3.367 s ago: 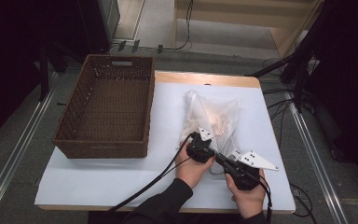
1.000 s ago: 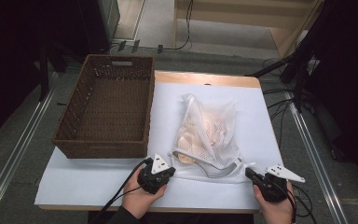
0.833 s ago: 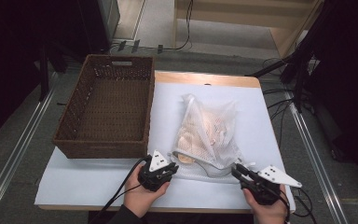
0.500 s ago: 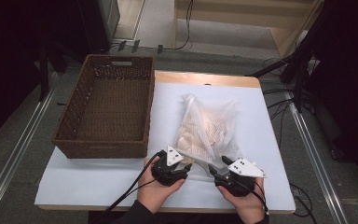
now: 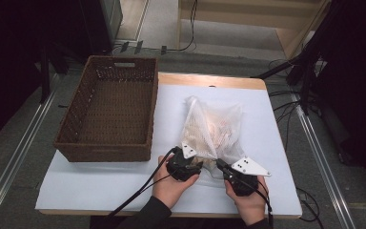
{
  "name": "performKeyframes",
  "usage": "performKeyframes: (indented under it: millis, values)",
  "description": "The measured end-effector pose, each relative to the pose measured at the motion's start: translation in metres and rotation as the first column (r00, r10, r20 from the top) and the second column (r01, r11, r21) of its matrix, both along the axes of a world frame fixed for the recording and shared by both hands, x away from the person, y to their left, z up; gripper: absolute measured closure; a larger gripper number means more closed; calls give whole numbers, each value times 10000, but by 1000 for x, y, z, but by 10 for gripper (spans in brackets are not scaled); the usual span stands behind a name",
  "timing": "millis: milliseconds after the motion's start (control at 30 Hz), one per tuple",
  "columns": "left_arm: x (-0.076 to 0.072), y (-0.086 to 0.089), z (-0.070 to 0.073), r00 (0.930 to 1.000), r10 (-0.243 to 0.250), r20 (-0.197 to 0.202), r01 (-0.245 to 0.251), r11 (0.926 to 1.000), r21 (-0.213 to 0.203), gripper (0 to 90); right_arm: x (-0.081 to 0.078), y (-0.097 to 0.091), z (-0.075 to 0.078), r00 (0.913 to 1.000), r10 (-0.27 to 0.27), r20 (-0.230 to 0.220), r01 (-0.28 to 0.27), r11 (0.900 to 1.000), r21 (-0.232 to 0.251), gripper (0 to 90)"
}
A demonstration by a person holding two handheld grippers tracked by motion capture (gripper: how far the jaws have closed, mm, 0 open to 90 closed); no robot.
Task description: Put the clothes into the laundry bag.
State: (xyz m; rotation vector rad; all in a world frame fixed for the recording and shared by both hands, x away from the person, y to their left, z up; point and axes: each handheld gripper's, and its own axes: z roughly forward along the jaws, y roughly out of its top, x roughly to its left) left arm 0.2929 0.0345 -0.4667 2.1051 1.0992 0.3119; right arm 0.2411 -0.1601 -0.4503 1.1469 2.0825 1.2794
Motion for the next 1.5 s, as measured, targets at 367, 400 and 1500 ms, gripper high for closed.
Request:
performKeyframes:
  millis: [367, 400, 1500]
  values:
    - [5, -30, -2, 9924, -1161, 403, 1182, 9916, -530, 321, -4, -6, 6, 9995, -184, 238, 170, 9980, 606, 900]
    - [6, -32, -2, 9918, -1202, 436, 1219, 9918, -381, 321, -5, -6, 7, 9995, -246, 199, 233, 9978, 628, 900]
    - [26, -11, 9, 9998, -64, 187, 97, 9829, -1841, 502, -4, -20, 2, 9972, -716, -236, 740, 9888, 1294, 900]
